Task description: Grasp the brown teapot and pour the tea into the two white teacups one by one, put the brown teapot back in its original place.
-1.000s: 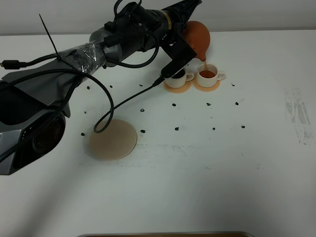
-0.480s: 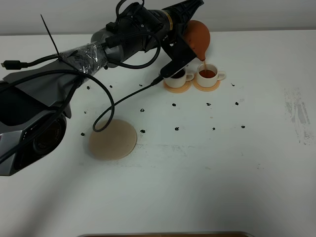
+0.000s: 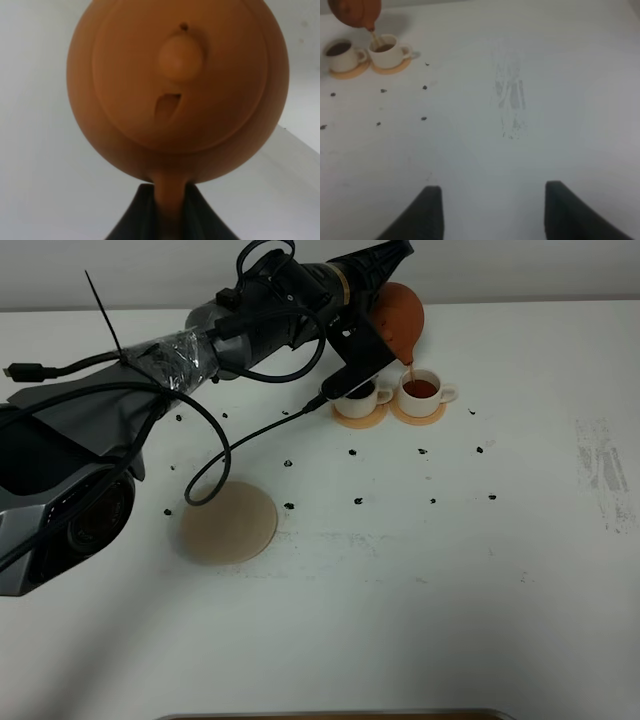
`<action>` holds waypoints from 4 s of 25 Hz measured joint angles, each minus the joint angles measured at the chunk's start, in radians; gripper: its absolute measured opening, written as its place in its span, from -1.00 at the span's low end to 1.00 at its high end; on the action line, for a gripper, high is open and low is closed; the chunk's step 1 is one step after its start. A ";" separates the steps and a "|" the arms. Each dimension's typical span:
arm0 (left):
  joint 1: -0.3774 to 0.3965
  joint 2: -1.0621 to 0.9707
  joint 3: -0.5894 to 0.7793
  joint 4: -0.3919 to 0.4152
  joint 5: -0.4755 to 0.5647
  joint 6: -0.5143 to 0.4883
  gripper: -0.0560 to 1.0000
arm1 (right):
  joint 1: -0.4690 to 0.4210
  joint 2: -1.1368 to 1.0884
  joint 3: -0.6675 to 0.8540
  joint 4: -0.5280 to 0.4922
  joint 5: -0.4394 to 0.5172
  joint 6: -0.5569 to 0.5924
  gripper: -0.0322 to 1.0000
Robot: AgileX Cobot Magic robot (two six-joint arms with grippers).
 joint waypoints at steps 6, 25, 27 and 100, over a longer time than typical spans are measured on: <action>-0.007 0.000 0.002 0.006 -0.020 0.017 -0.66 | 0.000 0.000 0.000 0.000 0.000 0.000 -0.02; -0.020 0.000 0.002 0.006 -0.027 0.075 -0.66 | 0.000 0.000 0.000 0.000 0.000 0.000 -0.02; -0.020 0.000 0.002 0.006 -0.032 0.088 -0.66 | 0.000 0.000 0.000 0.000 0.000 0.000 -0.02; -0.025 -0.227 0.375 -0.623 0.406 -0.923 -0.66 | 0.000 0.000 0.000 0.000 0.000 0.000 -0.02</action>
